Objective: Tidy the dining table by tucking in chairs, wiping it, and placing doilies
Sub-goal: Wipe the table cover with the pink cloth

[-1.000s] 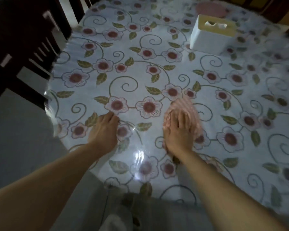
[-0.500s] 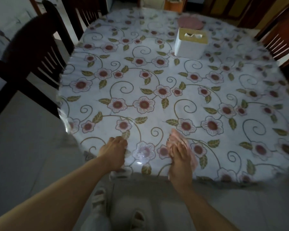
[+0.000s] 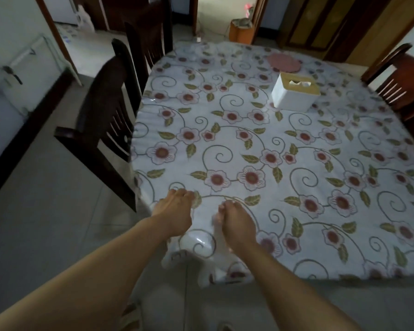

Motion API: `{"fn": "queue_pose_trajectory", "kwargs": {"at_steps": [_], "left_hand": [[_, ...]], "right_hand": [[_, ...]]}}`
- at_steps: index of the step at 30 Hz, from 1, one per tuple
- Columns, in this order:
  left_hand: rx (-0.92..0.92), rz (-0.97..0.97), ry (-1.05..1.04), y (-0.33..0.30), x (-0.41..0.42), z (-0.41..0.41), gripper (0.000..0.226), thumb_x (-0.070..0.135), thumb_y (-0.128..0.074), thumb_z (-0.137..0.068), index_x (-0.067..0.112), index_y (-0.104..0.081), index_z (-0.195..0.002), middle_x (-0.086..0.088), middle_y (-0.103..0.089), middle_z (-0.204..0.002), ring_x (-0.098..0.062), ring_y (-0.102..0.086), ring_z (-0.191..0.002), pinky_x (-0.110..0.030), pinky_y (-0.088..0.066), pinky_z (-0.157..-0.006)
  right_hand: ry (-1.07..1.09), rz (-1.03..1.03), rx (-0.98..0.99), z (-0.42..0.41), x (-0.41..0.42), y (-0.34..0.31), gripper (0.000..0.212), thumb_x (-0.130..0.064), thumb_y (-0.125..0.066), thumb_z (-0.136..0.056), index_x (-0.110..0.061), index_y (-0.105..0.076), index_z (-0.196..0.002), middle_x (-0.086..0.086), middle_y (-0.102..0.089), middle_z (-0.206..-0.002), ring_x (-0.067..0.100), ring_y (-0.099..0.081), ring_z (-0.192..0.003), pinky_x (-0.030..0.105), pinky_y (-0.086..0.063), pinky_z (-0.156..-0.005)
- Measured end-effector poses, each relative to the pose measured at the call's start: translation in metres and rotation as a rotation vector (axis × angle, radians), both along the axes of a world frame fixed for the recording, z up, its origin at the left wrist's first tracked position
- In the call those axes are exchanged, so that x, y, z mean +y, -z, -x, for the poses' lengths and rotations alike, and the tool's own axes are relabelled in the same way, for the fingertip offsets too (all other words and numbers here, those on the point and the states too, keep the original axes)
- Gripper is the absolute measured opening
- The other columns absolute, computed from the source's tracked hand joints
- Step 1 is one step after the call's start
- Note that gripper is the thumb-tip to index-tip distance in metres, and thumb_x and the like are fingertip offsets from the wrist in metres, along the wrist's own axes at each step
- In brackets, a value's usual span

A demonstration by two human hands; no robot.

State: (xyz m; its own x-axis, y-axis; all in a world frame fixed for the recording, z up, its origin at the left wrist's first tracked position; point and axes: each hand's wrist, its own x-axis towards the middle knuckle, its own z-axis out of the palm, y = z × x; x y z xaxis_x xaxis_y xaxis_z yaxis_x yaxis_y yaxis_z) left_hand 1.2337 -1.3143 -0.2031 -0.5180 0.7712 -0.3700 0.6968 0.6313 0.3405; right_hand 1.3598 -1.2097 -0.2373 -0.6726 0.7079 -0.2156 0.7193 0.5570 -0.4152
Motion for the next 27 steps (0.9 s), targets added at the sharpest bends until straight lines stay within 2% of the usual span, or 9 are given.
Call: {"fn": "queue_pose_trajectory", "kwargs": {"at_steps": [3,5,7,9,12,14,17,21,27], "left_hand": [[-0.012,-0.011,0.076,-0.02,-0.018,0.037,0.046,0.014,-0.051,-0.084,0.016,-0.04,-0.129,-0.004,-0.04,-0.138,-0.025,-0.035,-0.126,-0.043,-0.041,-0.098],[0.0,-0.016,0.119,-0.035,-0.027,0.06,0.047,0.01,-0.05,-0.082,0.017,-0.04,-0.128,-0.005,-0.041,-0.135,-0.026,-0.036,-0.124,-0.044,-0.042,-0.097],[0.013,-0.041,0.142,-0.051,-0.032,0.083,0.048,0.011,-0.05,-0.083,0.018,-0.038,-0.129,-0.005,-0.04,-0.136,-0.026,-0.035,-0.125,-0.044,-0.042,-0.097],[0.026,-0.078,0.15,-0.066,-0.033,0.104,0.047,0.014,-0.049,-0.085,0.019,-0.037,-0.13,-0.005,-0.038,-0.138,-0.025,-0.033,-0.127,-0.043,-0.04,-0.098],[0.064,-0.106,0.189,-0.083,-0.028,0.134,0.042,0.016,-0.049,-0.086,0.019,-0.04,-0.126,-0.005,-0.042,-0.134,-0.025,-0.036,-0.123,-0.042,-0.041,-0.096],[0.072,-0.103,0.214,-0.092,-0.02,0.156,0.044,0.016,-0.05,-0.085,0.019,-0.039,-0.127,-0.006,-0.043,-0.133,-0.026,-0.037,-0.122,-0.043,-0.041,-0.095],[0.102,-0.059,0.262,-0.102,-0.003,0.192,0.045,0.022,-0.053,-0.086,0.018,-0.039,-0.129,-0.006,-0.043,-0.134,-0.027,-0.038,-0.123,-0.044,-0.043,-0.095],[0.149,-0.022,0.286,-0.11,0.028,0.246,0.045,0.016,-0.053,-0.084,0.018,-0.04,-0.128,-0.005,-0.043,-0.134,-0.025,-0.038,-0.125,-0.045,-0.043,-0.096],[0.159,-0.037,0.325,-0.118,0.066,0.314,0.043,0.013,-0.052,-0.083,0.018,-0.043,-0.125,-0.004,-0.041,-0.134,-0.025,-0.039,-0.124,-0.044,-0.046,-0.092]], "right_hand": [[0.069,-0.108,0.047,0.031,-0.012,-0.034,0.023,-0.033,-0.044,-0.095,-0.015,-0.045,-0.109,0.008,-0.06,-0.106,0.027,-0.06,-0.092,0.038,-0.05,-0.074],[0.127,0.018,0.066,0.052,-0.026,-0.051,0.038,-0.039,-0.051,-0.089,-0.015,-0.037,-0.114,0.009,-0.056,-0.113,0.03,-0.058,-0.097,0.038,-0.047,-0.075],[0.162,0.185,0.107,0.074,-0.033,-0.068,0.045,-0.034,-0.056,-0.083,-0.016,-0.032,-0.116,0.009,-0.047,-0.121,0.029,-0.054,-0.103,0.041,-0.047,-0.083],[0.15,0.224,0.094,0.095,-0.036,-0.081,0.044,-0.026,-0.059,-0.079,-0.018,-0.03,-0.111,0.008,-0.044,-0.117,0.028,-0.051,-0.103,0.039,-0.046,-0.083],[0.063,0.088,-0.013,0.122,-0.035,-0.093,0.032,-0.015,-0.056,-0.083,-0.015,-0.037,-0.108,0.011,-0.046,-0.111,0.032,-0.053,-0.096,0.033,-0.042,-0.074],[0.049,0.022,-0.032,0.139,-0.029,-0.098,0.023,-0.01,-0.053,-0.083,-0.015,-0.042,-0.103,0.01,-0.047,-0.108,0.031,-0.052,-0.087,0.036,-0.045,-0.075],[0.033,-0.029,-0.026,0.173,-0.012,-0.103,0.022,-0.005,-0.053,-0.082,-0.015,-0.046,-0.1,0.011,-0.048,-0.108,0.029,-0.052,-0.081,0.039,-0.049,-0.075],[0.066,-0.044,0.003,0.229,0.019,-0.1,0.024,-0.009,-0.056,-0.085,-0.014,-0.049,-0.107,0.011,-0.047,-0.115,0.032,-0.058,-0.094,0.04,-0.054,-0.077],[0.031,-0.064,-0.082,0.298,0.049,-0.1,0.021,-0.01,-0.058,-0.082,-0.016,-0.049,-0.1,0.008,-0.05,-0.116,0.018,-0.048,-0.082,0.032,-0.048,-0.078]]}}
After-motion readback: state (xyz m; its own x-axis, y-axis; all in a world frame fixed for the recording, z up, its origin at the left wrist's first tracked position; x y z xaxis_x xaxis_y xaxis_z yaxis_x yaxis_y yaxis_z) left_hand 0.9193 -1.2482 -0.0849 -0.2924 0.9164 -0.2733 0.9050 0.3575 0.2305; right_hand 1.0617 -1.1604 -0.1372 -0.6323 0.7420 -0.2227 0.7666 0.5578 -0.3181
